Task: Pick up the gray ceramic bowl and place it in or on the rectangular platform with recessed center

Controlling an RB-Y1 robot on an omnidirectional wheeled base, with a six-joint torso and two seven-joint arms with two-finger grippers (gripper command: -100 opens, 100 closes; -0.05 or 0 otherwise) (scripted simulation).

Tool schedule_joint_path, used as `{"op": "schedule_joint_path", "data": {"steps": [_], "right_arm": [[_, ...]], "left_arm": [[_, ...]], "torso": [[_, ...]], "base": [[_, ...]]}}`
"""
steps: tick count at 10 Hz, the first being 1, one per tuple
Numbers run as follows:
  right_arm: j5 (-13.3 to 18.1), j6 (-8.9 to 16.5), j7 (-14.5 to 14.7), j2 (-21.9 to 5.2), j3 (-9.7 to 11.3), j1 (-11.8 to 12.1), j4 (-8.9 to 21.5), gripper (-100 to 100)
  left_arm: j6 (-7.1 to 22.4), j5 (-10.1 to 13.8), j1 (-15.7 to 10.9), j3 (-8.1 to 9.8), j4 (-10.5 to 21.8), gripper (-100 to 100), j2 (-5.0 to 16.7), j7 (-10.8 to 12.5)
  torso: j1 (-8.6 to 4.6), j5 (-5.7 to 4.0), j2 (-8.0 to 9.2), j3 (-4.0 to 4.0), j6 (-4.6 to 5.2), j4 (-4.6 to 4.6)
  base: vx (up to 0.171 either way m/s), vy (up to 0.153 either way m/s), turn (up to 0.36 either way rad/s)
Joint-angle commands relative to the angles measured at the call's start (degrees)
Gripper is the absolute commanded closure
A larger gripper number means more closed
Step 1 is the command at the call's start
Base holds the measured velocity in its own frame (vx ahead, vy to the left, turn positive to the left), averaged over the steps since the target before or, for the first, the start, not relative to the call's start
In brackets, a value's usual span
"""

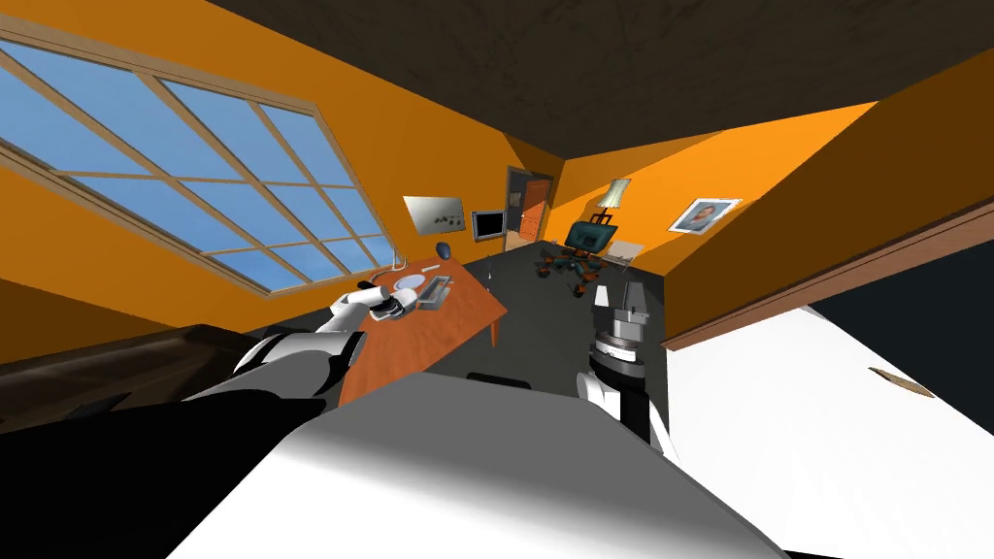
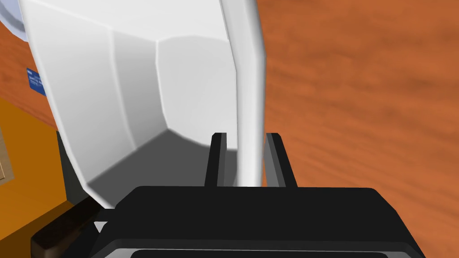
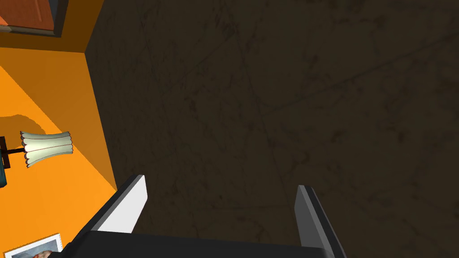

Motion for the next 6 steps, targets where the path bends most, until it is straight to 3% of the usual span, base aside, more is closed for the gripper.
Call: {"op": "schedule_joint_path", "data": {"steps": [1,6], "right_arm": [[0.0,0.0,0.0,0.0,0.0,0.0,0.0,0],[0.0,0.0,0.0,0.0,0.0,0.0,0.0,0]], "left_arm": [[-0.7,0.4,-1.4,-0.28,2.1,100,0.7,-0.3],[-2.6,2.3,-4.7,-3.12,9.9,100,5.9,1.8]], "torso": [[0.00,0.00,0.00,0.00,0.00,0.00],[-0.01,-0.14,-0.48,-0.23,0.22,0.00]], "base": [[0.003,0.029,-0.131],[0.031,0.042,-0.332]]}}
